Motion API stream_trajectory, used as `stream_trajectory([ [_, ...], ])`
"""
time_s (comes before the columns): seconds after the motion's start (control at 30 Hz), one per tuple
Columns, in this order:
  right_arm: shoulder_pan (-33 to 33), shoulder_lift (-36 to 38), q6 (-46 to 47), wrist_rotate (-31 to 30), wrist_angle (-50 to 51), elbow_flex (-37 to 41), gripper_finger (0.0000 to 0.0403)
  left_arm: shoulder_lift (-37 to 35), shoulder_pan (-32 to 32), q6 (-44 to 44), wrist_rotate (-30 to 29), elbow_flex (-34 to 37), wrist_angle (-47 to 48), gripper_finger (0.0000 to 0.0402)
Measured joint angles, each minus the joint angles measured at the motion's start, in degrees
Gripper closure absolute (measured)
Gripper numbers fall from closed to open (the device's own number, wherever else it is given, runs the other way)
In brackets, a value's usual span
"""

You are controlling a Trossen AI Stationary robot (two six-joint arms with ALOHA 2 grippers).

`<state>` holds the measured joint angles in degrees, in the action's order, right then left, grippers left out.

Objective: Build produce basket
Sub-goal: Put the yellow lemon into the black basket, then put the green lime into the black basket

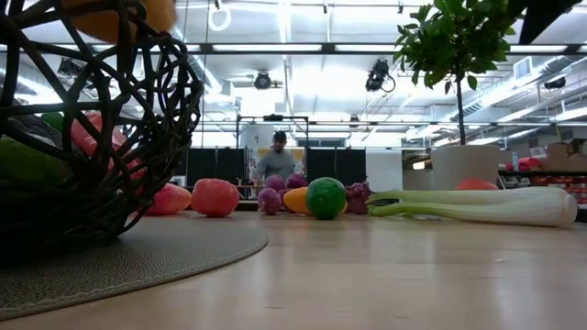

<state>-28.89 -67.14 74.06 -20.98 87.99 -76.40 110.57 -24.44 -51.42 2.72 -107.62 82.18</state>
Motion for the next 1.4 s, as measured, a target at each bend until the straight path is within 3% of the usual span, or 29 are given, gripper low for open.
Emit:
stream_trajectory([
  [0.33,-1.94,-0.30,12.31,2.30,-0.20,0.02,0.0055,-1.40,1.72,8.34,-7.21,0.31,2.39,0.0092],
  [0.6,-1.92,-0.30,18.83,3.31,-0.84,0.02,0.0055,-3.00,2.20,16.30,-13.24,0.31,4.25,0.0089],
  [1.03,-1.92,-0.32,21.80,3.51,-2.60,0.02,0.0055,-12.34,16.21,29.34,-13.10,0.27,-18.06,0.0093],
  [1.4,-0.99,-4.16,17.40,3.62,-2.78,0.02,0.0055,-14.00,23.66,38.64,-13.66,0.33,-15.57,0.0115],
])
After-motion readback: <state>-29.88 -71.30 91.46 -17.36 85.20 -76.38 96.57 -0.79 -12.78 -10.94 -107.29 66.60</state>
